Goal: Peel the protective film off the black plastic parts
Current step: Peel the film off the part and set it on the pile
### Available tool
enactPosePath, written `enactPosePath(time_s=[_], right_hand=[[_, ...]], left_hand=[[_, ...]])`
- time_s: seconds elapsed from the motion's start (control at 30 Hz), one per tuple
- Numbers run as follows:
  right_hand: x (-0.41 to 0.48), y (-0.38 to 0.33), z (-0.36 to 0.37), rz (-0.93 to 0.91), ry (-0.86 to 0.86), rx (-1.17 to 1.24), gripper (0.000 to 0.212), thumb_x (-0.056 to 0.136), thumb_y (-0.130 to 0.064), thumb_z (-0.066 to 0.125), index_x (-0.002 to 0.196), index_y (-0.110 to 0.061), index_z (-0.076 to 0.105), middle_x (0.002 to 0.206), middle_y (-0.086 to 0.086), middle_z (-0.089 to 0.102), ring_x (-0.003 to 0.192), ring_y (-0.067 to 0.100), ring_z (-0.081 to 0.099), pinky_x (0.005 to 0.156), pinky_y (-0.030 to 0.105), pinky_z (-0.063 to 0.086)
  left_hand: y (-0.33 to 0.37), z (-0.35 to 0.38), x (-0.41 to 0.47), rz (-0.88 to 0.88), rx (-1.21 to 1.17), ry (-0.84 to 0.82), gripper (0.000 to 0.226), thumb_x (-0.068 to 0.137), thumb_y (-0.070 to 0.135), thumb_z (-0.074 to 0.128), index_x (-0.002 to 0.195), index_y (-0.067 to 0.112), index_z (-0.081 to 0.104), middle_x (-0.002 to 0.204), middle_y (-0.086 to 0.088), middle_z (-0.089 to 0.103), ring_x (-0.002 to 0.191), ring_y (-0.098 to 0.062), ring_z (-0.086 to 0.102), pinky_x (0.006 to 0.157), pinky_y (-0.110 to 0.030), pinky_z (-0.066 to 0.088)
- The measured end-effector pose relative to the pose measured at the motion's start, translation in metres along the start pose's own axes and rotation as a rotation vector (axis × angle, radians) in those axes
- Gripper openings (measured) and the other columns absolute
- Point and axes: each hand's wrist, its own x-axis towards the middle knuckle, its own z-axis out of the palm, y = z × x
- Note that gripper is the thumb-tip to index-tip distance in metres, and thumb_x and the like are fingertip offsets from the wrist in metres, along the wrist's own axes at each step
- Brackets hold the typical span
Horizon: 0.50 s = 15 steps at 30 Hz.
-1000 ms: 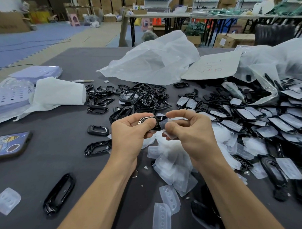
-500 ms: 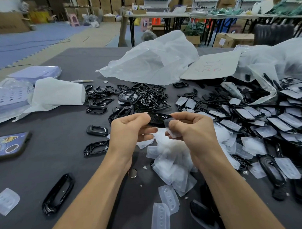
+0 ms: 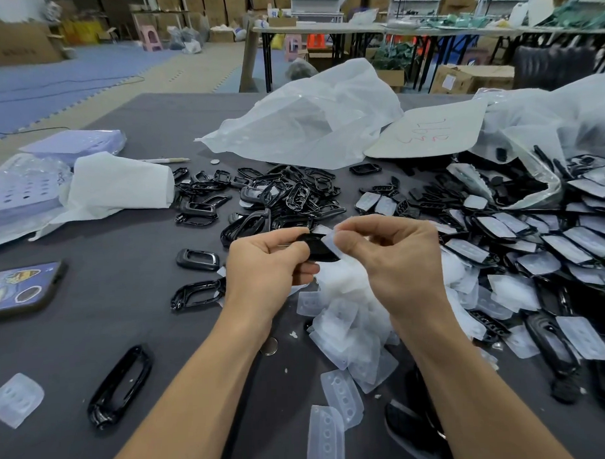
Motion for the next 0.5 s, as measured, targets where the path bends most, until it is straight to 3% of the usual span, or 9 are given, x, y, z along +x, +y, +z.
enactPosePath(time_s=[0.17,0.33,0.5], right_hand=[[-0.0017,0.0060,0.0051,0.004,-0.102,-0.117,0.024,0.074,-0.008,0.088,0.074,-0.032,0.083,0.084,-0.007,0.075,0.084,0.011,0.070,0.082,0.040,0.057],[-0.0008,0.0094,0.0064,-0.001,-0.040,-0.134,0.028,0.074,-0.008,0.088,0.073,-0.036,0.083,0.091,-0.006,0.069,0.091,0.011,0.068,0.085,0.045,0.059],[-0.0007,0.0103,0.0045,-0.047,-0.047,-0.148,0.023,0.074,-0.010,0.089,0.073,-0.032,0.082,0.082,-0.010,0.075,0.085,0.009,0.070,0.074,0.021,0.050]], left_hand=[[-0.0003,0.0028,-0.0038,0.026,0.012,-0.125,0.023,0.091,-0.002,0.072,0.088,0.016,0.085,0.073,-0.011,0.077,0.060,-0.018,0.071,0.056,-0.025,0.058],[0.0054,0.0021,-0.0087,-0.008,-0.024,-0.247,0.033,0.096,-0.002,0.063,0.090,0.021,0.086,0.078,-0.013,0.079,0.066,-0.018,0.076,0.057,-0.019,0.056],[0.0064,-0.0008,-0.0071,-0.085,-0.129,-0.297,0.037,0.101,-0.001,0.052,0.092,0.015,0.085,0.089,-0.018,0.080,0.077,-0.028,0.079,0.062,-0.025,0.060]])
